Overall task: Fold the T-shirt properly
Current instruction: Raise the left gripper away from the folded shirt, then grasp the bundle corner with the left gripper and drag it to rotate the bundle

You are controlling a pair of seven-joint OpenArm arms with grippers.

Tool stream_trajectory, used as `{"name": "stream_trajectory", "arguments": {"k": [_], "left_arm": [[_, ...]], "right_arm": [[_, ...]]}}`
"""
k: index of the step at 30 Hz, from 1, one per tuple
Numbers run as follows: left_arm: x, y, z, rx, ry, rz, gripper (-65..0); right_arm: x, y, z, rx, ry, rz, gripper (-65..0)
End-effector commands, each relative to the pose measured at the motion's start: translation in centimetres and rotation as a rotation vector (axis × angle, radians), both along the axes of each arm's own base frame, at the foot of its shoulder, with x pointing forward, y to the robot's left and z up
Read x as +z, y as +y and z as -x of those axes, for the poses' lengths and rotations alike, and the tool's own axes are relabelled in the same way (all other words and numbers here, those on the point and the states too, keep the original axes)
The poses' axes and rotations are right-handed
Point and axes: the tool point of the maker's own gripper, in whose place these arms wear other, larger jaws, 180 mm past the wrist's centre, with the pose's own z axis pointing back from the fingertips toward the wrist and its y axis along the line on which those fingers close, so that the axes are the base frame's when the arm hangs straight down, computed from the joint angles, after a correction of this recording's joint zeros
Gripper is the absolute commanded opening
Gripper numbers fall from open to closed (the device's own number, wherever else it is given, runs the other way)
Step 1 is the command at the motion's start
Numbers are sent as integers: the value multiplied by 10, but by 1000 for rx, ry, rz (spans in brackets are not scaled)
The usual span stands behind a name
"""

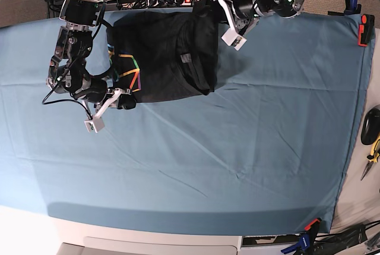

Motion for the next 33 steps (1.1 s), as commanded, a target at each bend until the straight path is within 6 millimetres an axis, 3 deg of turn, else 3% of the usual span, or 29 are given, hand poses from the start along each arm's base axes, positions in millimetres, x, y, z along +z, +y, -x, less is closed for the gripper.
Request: {"name": "stream_trajectory", "arguments": {"k": [1, 22, 26, 30, 31, 33], "left_arm": [[9, -5, -5, 14, -25, 34, -345], [11, -8, -21, 42, -72, 18, -346], [11, -7, -21, 42, -73, 16, -453], [11, -7, -22, 44, -76, 17, -616], [10, -6, -22, 43, -78, 8, -650], [9, -5, -23, 45, -87, -5, -650]], "right_arm": [[11, -4, -9, -3, -37, 9, -496], [11, -4, -9, -3, -37, 9, -496], [11, -4, -9, -3, -37, 10, -502], [11, -4, -9, -3, -37, 10, -650], [11, -4, -9, -4, -39, 9, -650], [12, -4, -10, -7, -46, 8, -650]]}}
